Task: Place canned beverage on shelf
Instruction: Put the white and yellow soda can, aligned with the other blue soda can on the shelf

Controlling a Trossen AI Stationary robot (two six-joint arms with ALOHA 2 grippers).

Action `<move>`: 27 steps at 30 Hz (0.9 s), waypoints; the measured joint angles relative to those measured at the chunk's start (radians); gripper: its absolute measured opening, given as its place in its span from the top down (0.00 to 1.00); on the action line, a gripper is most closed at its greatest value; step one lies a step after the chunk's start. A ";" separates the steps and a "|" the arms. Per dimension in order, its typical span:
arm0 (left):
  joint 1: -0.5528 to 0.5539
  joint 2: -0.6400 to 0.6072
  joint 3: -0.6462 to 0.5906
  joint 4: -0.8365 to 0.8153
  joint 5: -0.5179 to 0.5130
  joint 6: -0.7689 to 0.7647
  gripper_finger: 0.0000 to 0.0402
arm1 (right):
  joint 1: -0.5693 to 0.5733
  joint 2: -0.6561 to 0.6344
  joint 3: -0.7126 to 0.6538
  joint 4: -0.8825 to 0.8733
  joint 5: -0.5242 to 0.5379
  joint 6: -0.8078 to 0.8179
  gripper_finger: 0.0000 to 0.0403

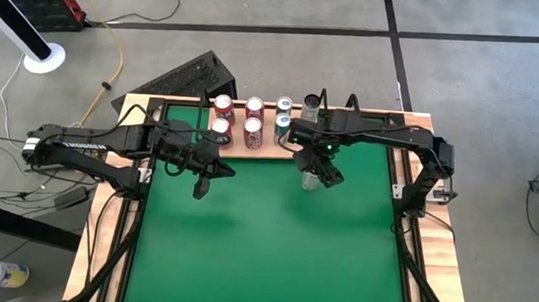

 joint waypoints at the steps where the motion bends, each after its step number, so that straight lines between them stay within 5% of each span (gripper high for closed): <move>1: 0.000 0.000 0.000 0.000 0.000 0.001 1.00 | 0.000 0.000 0.000 0.003 0.000 0.000 0.09; 15: 0.000 0.000 0.000 0.000 0.002 0.001 1.00 | -0.012 0.010 -0.087 0.057 -0.001 0.031 0.10; 27: 0.000 0.000 0.000 0.000 0.003 0.003 1.00 | -0.011 0.008 -0.087 0.039 0.025 0.238 0.31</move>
